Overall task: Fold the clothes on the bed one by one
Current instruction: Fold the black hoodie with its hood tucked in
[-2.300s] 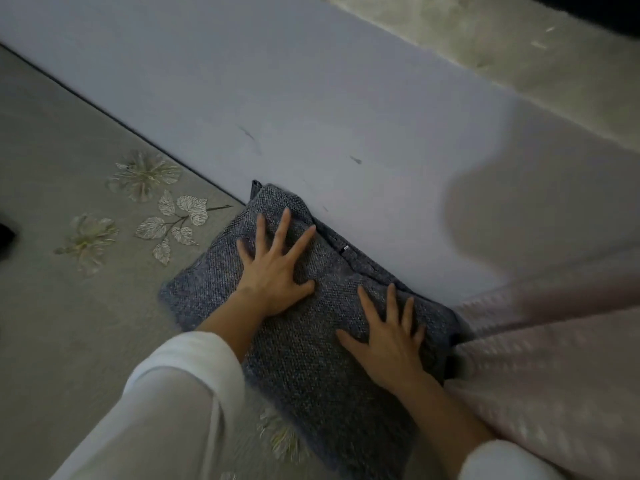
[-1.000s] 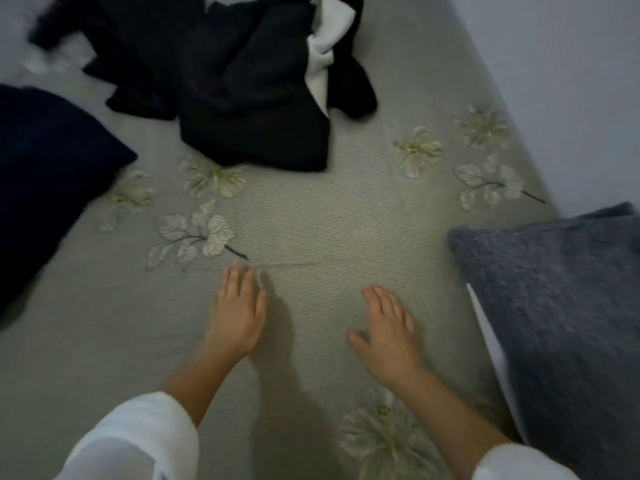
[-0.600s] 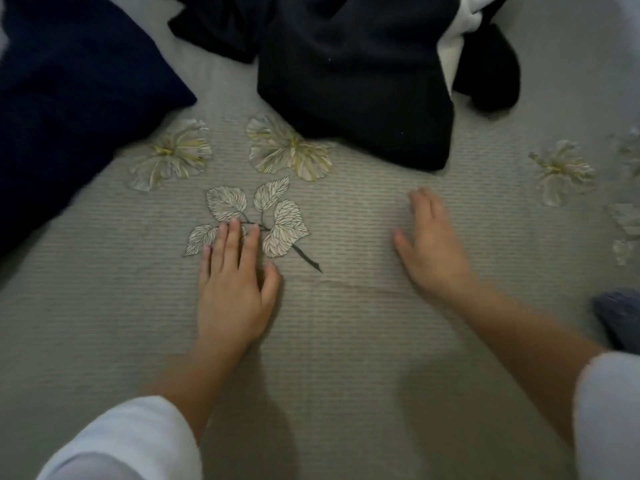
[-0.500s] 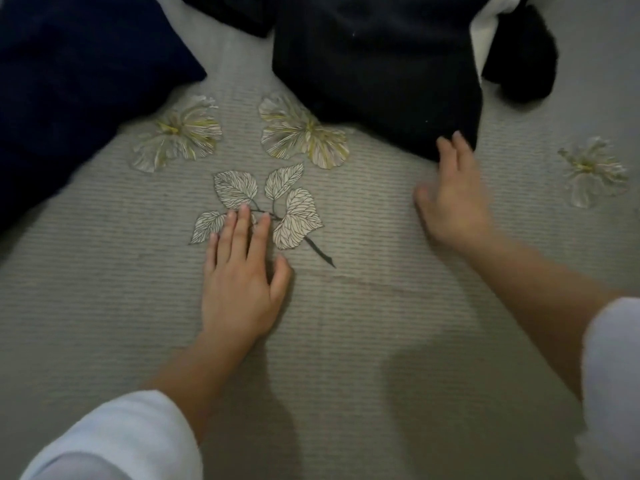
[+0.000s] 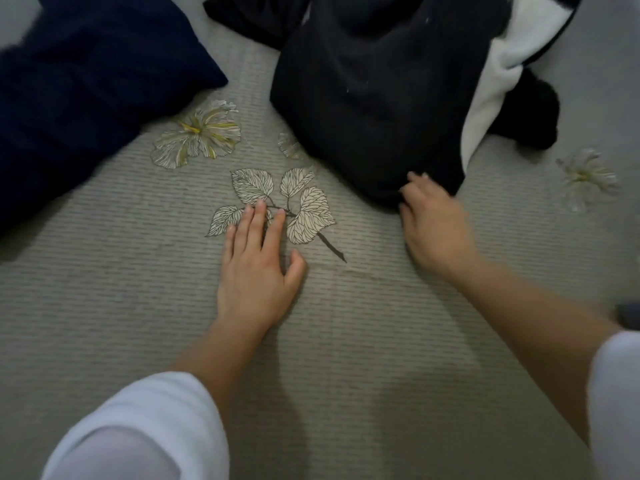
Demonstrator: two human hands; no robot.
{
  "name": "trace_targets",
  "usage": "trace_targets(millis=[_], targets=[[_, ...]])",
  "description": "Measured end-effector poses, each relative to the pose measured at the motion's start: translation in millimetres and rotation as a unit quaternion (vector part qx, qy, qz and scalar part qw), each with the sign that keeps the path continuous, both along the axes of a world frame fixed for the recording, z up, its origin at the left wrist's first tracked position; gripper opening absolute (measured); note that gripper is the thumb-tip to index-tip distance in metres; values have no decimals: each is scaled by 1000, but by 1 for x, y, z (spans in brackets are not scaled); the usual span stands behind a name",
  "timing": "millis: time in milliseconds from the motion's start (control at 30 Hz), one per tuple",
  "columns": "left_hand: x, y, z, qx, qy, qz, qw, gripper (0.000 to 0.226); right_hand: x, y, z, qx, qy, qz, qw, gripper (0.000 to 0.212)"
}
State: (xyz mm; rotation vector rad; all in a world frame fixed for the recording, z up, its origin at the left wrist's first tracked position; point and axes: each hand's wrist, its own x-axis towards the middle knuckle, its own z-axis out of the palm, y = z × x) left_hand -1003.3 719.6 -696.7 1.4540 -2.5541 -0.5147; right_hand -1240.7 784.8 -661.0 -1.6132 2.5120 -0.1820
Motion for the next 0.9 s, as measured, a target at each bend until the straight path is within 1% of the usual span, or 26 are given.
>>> trace_targets(millis=[100,167,233,333,367,400,433,467,500,533,600,633,667,700,733,767,800,833,867,900], targets=[[7,3,0,25,24,-18,999,61,39,41,1,31,-45,13,998,29],[21,18,2,61,34,-30,997,65,62,69,1,43,-77,8,996,29],[42,46,9,103,47,-36,993,72,84,97,6,47,-112,12,993,29],[75,92,26,154,84,-18,984,90,115,139,16,57,-170,32,983,30],[83,105,33,155,94,-9,983,95,125,155,21,66,-188,43,979,31],[91,116,40,132,93,-17,987,99,135,170,25,78,-205,54,974,31],[97,124,47,87,83,-55,991,103,144,184,31,91,-222,61,969,32],[102,131,53,49,66,-117,990,106,153,198,37,104,-240,62,963,34],[106,139,61,29,42,-194,980,107,160,210,43,117,-266,48,956,34],[109,149,65,18,8,-273,962,105,166,222,50,132,-301,27,944,32],[113,168,73,4,-99,-411,906,94,171,243,63,175,-388,-3,905,22],[115,177,75,-7,-140,-442,886,85,171,252,68,197,-435,-14,879,18],[117,184,76,7,-155,-450,879,76,170,260,73,203,-479,-33,853,16],[118,190,77,58,-143,-433,888,66,167,266,78,175,-512,-71,838,14],[118,193,79,139,-109,-391,903,57,161,270,81,119,-523,-133,833,16],[116,195,83,206,-60,-339,916,50,155,273,83,57,-500,-214,837,21],[113,196,91,267,-5,-278,923,41,148,275,85,16,-452,-300,840,30],[108,194,104,330,43,-219,917,30,144,276,89,3,-426,-380,821,39],[104,191,118,401,75,-172,897,18,142,276,94,16,-459,-447,768,47],[101,187,133,461,94,-146,870,16,143,275,98,29,-547,-485,682,53]])
